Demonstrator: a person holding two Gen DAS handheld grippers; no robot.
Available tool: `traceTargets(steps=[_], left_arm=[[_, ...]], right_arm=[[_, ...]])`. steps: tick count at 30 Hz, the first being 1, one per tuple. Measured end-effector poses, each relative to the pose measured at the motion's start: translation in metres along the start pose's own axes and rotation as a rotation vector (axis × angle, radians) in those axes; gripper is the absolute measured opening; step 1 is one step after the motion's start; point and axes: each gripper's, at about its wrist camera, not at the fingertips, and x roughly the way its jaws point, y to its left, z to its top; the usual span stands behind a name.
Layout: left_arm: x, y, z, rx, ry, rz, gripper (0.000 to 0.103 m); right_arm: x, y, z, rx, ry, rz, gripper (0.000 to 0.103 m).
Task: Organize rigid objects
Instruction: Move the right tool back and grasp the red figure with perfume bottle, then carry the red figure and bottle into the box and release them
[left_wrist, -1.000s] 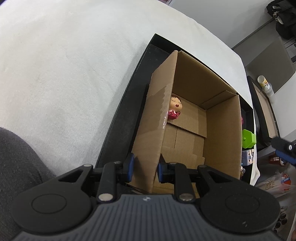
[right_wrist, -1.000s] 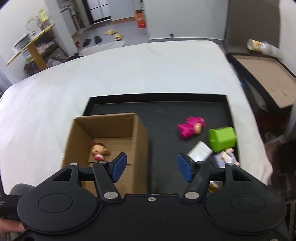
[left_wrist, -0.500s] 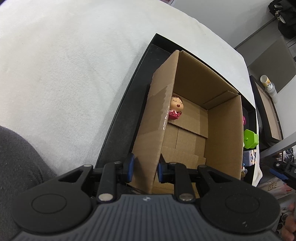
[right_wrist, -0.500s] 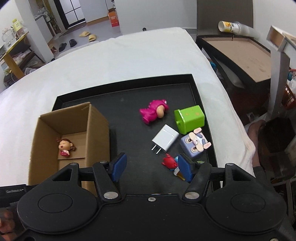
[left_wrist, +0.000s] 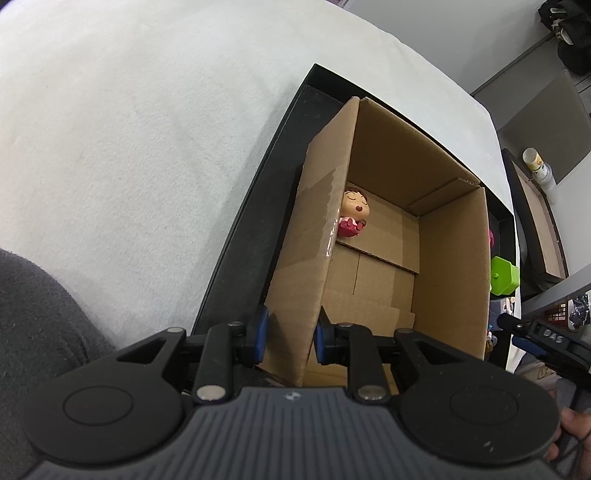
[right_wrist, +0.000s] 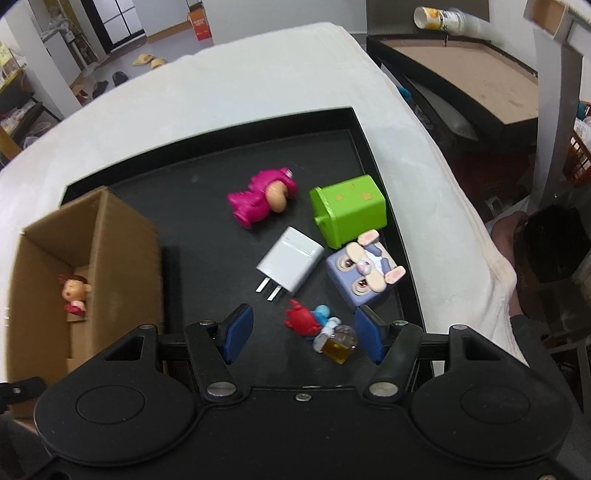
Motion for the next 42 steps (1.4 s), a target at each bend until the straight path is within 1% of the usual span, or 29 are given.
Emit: traceTargets(steps=[2, 5, 9, 13, 17, 19, 21, 23, 26, 29, 36, 42], left_arm=[[0.000, 0.000, 0.000, 0.000, 0.001, 0.001, 0.022], [0.001, 0.000, 0.000, 0.001, 0.000, 0.003, 0.022], [0.001, 0.000, -0.001, 0.003, -0.002, 0.002, 0.022], [0.001, 0.000, -0.001, -0.002, -0.001, 0.002, 0.022], [0.001, -0.002, -0.002, 0.004, -0.005, 0.007, 0.022], [0.001, -0.002, -0.002, 0.007, -0.006, 0.009, 0.022], [0.001, -0.002, -0.001, 0.002, -0.004, 0.009, 0.022], [0.001, -0.001, -0.001, 0.001, -0.005, 0.006, 0.022], [0.001, -0.001, -0.001, 0.002, -0.005, 0.005, 0.022], [0.001, -0.001, -0.001, 0.003, -0.006, 0.005, 0.022], [0.001, 0.000, -0.001, 0.005, -0.009, 0.001, 0.022], [0.002, 0.000, -0.001, 0.010, -0.008, -0.004, 0.022]], right_arm=[[0.009, -0.003, -0.001, -0.008, 0.010, -0.016, 0.061], [0.020, -0.007, -0.003, -0.013, 0.021, 0.015, 0.061], [0.030, -0.008, -0.005, -0.024, 0.026, 0.017, 0.061], [0.041, -0.006, -0.009, -0.023, 0.068, 0.023, 0.060], [0.046, 0.004, -0.017, -0.034, 0.112, 0.055, 0.060], [0.046, 0.009, -0.021, -0.039, 0.121, 0.071, 0.054], [0.047, 0.013, -0.023, -0.053, 0.131, 0.072, 0.031], [0.045, 0.018, -0.023, -0.074, 0.131, 0.080, 0.028], [0.037, 0.025, -0.020, -0.091, 0.120, 0.102, 0.027], [0.027, 0.029, -0.015, -0.086, 0.113, 0.125, 0.024], [0.004, 0.042, -0.006, -0.116, 0.081, 0.138, 0.024], [-0.019, 0.050, 0.006, -0.129, 0.033, 0.146, 0.024]])
